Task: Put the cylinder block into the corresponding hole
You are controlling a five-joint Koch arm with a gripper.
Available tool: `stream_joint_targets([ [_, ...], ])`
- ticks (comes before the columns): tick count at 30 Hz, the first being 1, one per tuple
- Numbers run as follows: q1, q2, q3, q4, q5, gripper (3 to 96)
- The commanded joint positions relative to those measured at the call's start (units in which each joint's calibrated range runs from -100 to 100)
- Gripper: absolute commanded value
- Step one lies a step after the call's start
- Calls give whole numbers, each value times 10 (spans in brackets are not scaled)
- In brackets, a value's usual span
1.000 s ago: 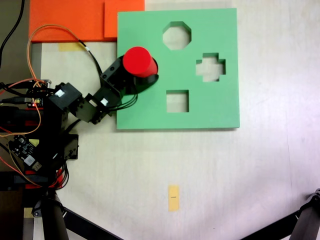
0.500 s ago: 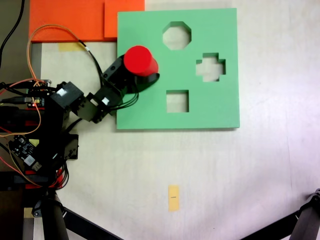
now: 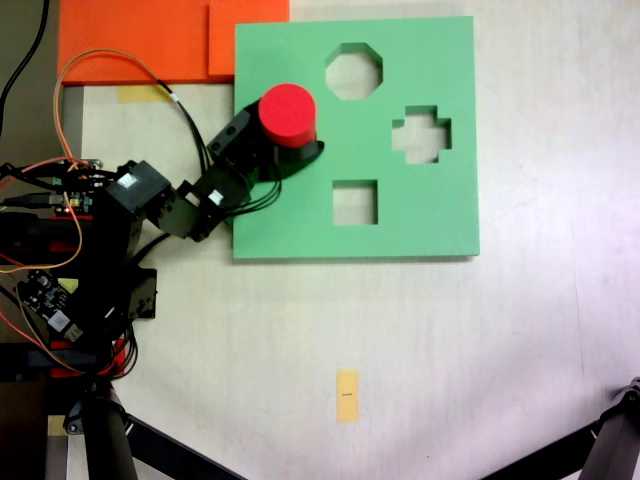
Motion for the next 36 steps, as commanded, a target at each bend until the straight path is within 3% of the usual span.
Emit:
stream_joint_targets([
  [1, 6, 7, -1, 7, 6, 388],
  [36, 33, 78, -39, 29, 16, 385],
])
